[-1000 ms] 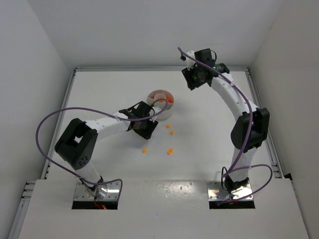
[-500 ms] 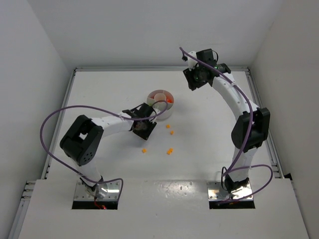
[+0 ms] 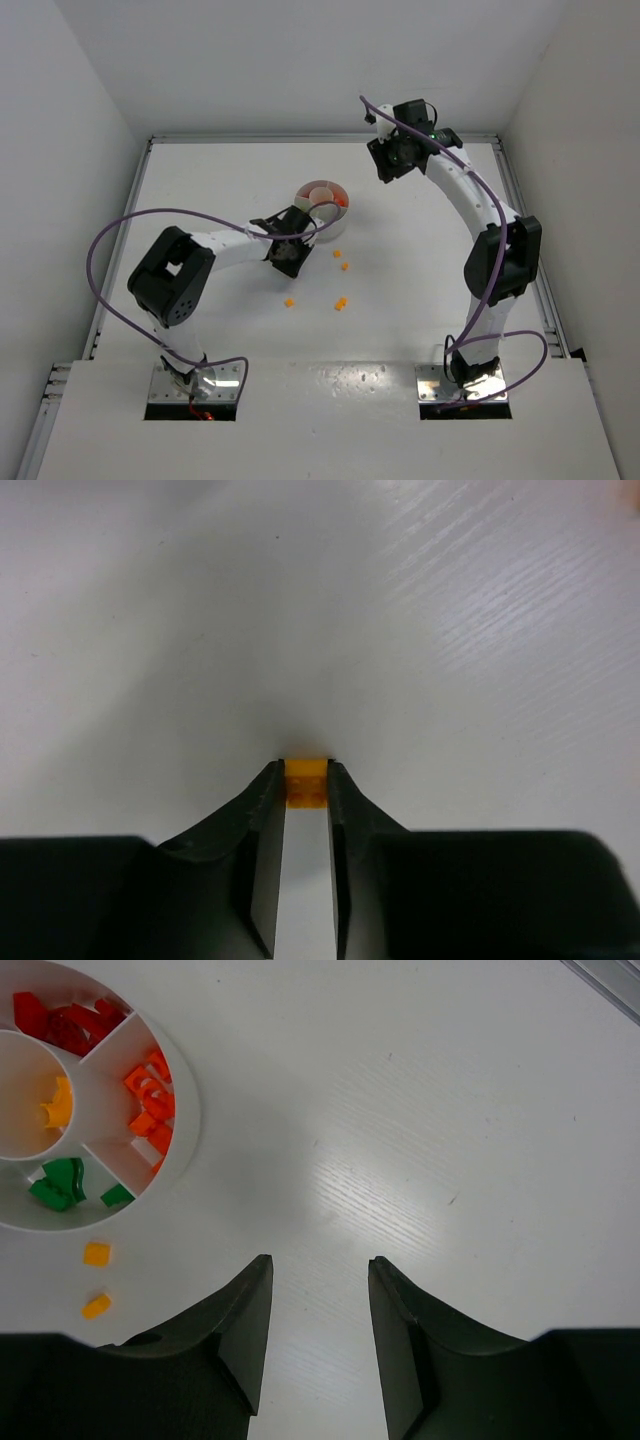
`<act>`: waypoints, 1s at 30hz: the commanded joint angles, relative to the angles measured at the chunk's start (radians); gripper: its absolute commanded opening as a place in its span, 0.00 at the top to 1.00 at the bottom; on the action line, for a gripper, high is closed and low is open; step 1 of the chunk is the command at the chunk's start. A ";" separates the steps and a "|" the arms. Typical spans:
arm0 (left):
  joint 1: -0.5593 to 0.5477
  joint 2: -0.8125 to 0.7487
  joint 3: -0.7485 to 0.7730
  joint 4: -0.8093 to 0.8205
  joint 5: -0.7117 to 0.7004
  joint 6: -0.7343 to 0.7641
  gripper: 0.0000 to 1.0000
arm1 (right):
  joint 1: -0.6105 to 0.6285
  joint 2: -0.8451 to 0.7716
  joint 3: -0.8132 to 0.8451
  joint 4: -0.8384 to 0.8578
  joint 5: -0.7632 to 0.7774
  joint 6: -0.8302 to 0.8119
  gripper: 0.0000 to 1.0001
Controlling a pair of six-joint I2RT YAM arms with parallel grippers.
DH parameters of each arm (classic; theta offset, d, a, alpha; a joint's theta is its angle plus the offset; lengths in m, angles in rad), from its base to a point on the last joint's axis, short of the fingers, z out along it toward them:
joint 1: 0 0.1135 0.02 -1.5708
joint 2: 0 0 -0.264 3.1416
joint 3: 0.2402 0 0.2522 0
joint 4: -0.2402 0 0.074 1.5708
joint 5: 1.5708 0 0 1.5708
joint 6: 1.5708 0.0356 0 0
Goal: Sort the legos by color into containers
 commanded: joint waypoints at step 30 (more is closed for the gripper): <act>0.139 0.078 0.607 0.090 0.225 -0.028 0.89 | -0.016 -0.071 -0.087 0.028 0.028 0.015 0.28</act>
